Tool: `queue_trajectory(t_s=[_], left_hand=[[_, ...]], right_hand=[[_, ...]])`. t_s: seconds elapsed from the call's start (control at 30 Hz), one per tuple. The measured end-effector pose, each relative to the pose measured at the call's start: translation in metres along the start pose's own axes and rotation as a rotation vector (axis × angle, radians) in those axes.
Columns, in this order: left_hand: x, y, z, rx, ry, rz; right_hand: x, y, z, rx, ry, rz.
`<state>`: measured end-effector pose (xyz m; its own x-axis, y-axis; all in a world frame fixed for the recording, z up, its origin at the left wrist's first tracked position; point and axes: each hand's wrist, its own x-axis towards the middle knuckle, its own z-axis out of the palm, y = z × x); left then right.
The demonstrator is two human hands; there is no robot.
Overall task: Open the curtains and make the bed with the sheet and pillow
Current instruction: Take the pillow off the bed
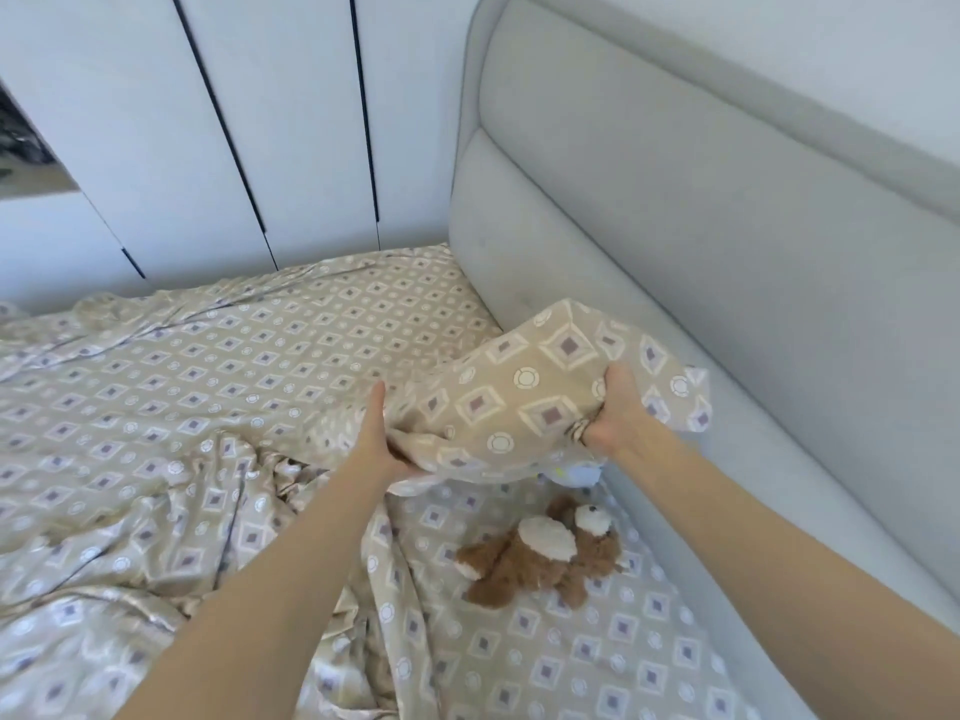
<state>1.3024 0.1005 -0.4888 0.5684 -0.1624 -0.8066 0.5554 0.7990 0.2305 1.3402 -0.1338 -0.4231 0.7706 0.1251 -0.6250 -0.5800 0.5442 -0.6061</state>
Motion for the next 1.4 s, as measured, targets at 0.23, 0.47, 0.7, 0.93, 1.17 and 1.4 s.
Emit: queue_trajectory(t_s=[0.23, 0.47, 0.7, 0.93, 1.17, 1.4], left_hand=[[-0.061, -0.115, 0.011, 0.365, 0.082, 0.038], [-0.110, -0.203, 0.009, 0.315, 0.021, 0.207], [-0.162, -0.265, 0.015, 0.372, -0.006, 0.200], [-0.221, -0.314, 0.019, 0.488, -0.038, 0.179], [-0.263, -0.347, 0.010, 0.557, -0.109, 0.207], [-0.306, -0.385, -0.032, 0.622, -0.195, 0.180]], right_hand=[[-0.136, 0.028, -0.077, -0.078, -0.056, 0.157], [-0.199, 0.049, -0.174, -0.602, 0.306, 0.217], [-0.263, 0.046, -0.213, -0.063, 0.374, 0.082], [-0.324, 0.049, -0.225, -0.292, 0.299, 0.131], [-0.391, 0.080, -0.237, -0.081, 0.403, 0.061], [-0.454, 0.128, -0.267, 0.002, 0.495, -0.024]])
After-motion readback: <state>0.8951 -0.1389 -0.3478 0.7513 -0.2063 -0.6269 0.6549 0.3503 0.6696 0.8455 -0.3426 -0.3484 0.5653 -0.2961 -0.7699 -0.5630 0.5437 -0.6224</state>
